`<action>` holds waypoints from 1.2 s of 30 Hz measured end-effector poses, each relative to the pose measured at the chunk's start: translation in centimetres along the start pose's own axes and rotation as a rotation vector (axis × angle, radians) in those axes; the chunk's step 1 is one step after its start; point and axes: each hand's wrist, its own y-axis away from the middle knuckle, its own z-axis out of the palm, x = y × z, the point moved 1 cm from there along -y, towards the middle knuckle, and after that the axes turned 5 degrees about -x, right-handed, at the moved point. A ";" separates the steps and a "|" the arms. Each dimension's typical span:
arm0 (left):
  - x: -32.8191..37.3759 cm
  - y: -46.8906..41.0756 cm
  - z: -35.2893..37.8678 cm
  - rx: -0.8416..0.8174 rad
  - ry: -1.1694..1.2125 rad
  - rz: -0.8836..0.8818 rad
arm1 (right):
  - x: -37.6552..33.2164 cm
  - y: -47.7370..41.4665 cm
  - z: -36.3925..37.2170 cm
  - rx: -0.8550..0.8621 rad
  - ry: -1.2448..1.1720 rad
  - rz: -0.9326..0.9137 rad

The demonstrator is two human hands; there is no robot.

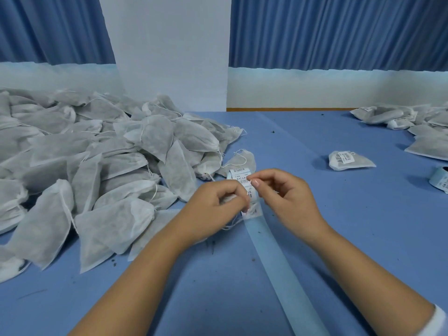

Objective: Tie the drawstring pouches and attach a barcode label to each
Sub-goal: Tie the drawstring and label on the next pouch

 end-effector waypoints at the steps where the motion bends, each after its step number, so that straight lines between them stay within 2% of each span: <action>1: 0.1 0.0 0.2 0.010 0.087 -0.012 | 0.2 0.1 0.0 0.020 0.037 -0.017; 6: 0.6 -0.1 0.1 0.121 0.514 0.002 | 1.2 0.2 -0.1 -0.007 0.190 -0.043; 11: 0.1 -0.3 -1.4 0.249 0.532 -0.003 | 1.5 0.6 0.0 -0.198 0.349 -0.017; 14: -0.2 -0.5 -1.7 0.269 0.672 -0.004 | 1.2 0.7 0.1 -0.272 0.448 -0.027; 18: -0.3 -0.8 -2.1 0.332 0.851 -0.004 | 1.4 0.9 -0.2 -0.324 0.388 -0.019; 21: -0.6 -0.7 -2.6 0.450 0.656 -0.075 | 1.1 1.3 0.0 -0.366 0.324 -0.035; 23: -0.7 -0.6 -2.7 0.483 0.443 -0.096 | 0.6 1.2 0.1 -0.305 0.364 -0.087; 25: -0.7 -0.5 -2.6 0.452 0.312 -0.076 | 0.4 1.0 0.0 -0.169 0.334 -0.099; 27: -0.5 -0.5 -2.1 0.395 0.242 -0.031 | 0.3 0.8 0.2 -0.077 0.174 0.000; 31: 0.0 -0.4 -1.0 0.287 0.051 0.094 | 0.2 0.8 1.0 -0.165 -0.153 0.183; 33: 0.0 -0.4 -0.7 0.260 -0.014 0.116 | 0.0 0.7 1.3 -0.204 -0.224 0.208; 36: -0.2 -0.4 -0.8 0.259 0.015 0.075 | 0.0 0.4 0.9 -0.144 -0.233 0.237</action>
